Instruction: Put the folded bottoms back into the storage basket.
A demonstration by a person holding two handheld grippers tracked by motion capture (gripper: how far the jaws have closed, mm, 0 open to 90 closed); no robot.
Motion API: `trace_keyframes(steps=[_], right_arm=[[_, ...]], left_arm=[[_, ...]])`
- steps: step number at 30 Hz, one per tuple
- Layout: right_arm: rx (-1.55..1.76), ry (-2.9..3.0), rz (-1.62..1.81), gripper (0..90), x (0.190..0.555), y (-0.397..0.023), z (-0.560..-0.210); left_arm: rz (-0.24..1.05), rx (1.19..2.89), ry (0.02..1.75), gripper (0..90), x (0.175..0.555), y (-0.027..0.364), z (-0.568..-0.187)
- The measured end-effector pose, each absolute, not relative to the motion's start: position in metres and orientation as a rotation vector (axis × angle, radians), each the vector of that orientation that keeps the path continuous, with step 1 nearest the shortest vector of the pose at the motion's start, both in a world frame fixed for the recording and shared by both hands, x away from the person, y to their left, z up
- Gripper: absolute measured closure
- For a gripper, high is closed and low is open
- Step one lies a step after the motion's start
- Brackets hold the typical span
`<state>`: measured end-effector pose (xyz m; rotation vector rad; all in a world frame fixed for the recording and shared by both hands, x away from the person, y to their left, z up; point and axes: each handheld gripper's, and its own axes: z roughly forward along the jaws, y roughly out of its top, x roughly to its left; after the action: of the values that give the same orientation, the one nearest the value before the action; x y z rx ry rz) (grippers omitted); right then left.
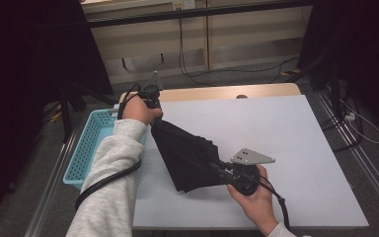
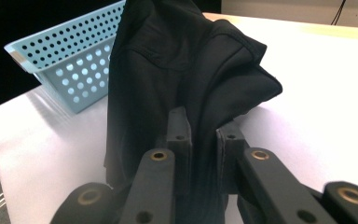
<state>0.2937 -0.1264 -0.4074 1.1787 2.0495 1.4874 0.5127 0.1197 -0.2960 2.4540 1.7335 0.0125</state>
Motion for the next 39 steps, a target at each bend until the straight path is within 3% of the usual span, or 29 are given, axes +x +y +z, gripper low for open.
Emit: trace_keyframes(steps=[39], right_arm=[[1.083, 2.022, 1.576, 79.5, 0.306, -0.097, -0.375]], left_arm=[[0.141, 2.456, 1.775, 81.2, 0.516, 0.143, -0.245]])
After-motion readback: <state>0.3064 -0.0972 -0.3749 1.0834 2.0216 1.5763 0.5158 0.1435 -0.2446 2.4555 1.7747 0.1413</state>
